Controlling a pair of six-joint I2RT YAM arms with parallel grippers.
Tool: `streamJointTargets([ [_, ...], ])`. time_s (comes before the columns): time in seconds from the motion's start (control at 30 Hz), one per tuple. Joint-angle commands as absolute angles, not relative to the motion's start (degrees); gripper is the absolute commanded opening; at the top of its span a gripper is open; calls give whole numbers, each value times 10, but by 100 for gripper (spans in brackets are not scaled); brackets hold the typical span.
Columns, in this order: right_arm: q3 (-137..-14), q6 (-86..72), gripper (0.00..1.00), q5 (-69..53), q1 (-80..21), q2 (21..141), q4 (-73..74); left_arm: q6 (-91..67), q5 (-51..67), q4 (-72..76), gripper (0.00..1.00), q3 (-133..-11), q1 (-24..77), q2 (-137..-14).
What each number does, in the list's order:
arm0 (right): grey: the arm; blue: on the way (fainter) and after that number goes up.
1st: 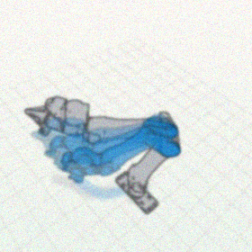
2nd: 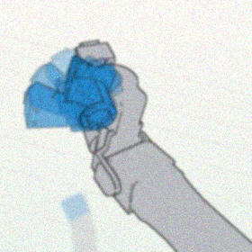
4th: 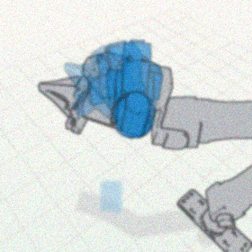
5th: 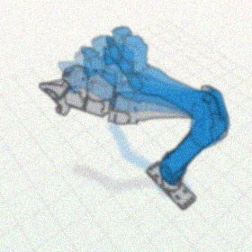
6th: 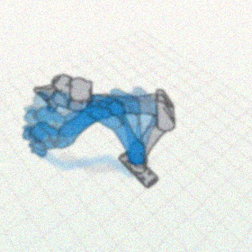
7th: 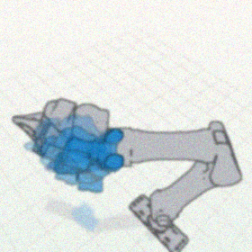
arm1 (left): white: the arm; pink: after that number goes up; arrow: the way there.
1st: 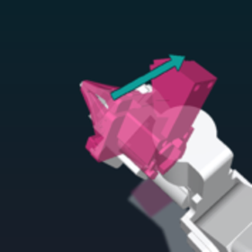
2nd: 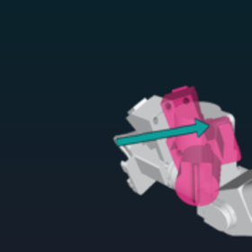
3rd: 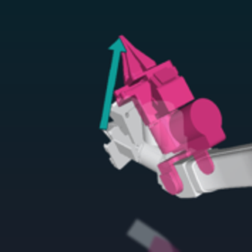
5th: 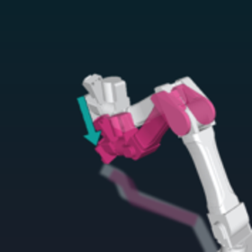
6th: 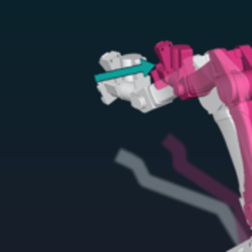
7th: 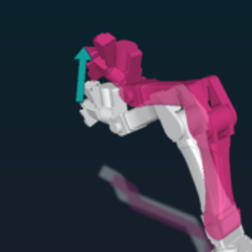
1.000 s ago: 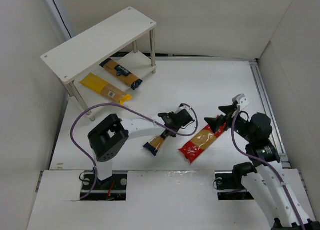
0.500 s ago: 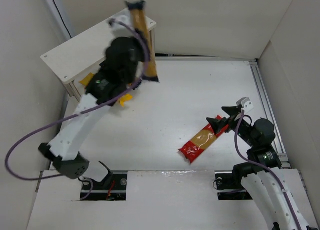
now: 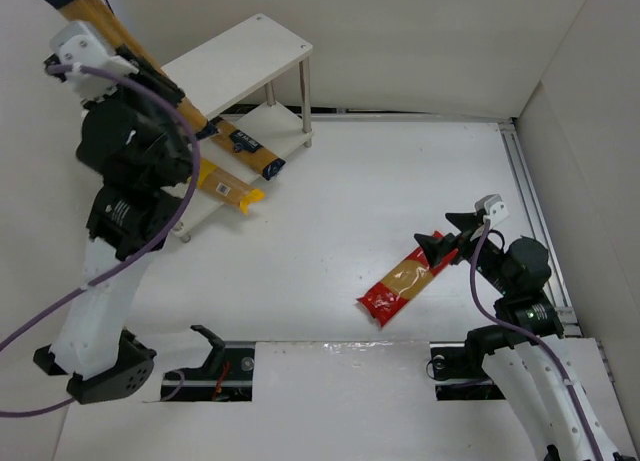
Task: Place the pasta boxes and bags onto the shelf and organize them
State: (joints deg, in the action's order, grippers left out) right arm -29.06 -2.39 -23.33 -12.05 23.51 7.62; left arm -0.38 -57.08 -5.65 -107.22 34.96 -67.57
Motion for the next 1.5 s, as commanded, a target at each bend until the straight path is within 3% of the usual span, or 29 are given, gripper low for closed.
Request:
streamJointTargets([
  [0.0,-290,-29,98,-226,-122,230,55,64,-617,16,0,-1104,345,-752],
  [0.1,-290,-29,98,-226,-122,225,61,30,-579,-59,0,-1156,304,-810],
  [0.23,-290,-29,98,-220,-122,225,61,-91,-417,-207,0,-1318,170,-879],
  [0.43,-290,-29,98,-220,-122,244,61,-153,-302,-259,0,-1278,93,-889],
  [0.63,-290,-29,98,-225,-122,256,61,-273,-90,-304,0,-1236,-83,-911],
  [0.67,-290,-29,98,-225,-122,256,61,-281,-90,-304,10,-1230,-90,-911],
  [0.7,-290,-29,98,-225,-122,261,61,-281,-73,-294,47,-1216,-96,-911],
  [0.83,-290,-29,98,-225,-122,266,61,-273,-59,-281,84,-1203,-101,-882],
  [0.87,-290,-29,98,-225,-122,266,61,-266,-51,-281,100,-1203,-101,-876],
  [1.03,-290,-29,98,-220,-122,266,61,-244,23,-264,100,-1192,-101,-832],
  [1.17,-290,-51,99,-157,-122,250,75,-192,83,-264,100,-1192,-27,-809],
  [1.2,-290,-59,99,-124,-122,250,85,-178,95,-264,100,-1192,17,-809],
  [1.27,-314,-94,99,58,-122,250,141,-159,118,-270,100,-1197,87,-819],
  [1.3,-323,-117,99,59,-122,259,168,-159,113,-276,100,-1197,111,-826],
  [1.33,-333,-141,99,169,-122,267,198,-152,119,-276,100,-1187,135,-833],
  [1.47,-375,-248,99,312,-122,315,310,-144,99,-221,100,-1128,266,-881],
])
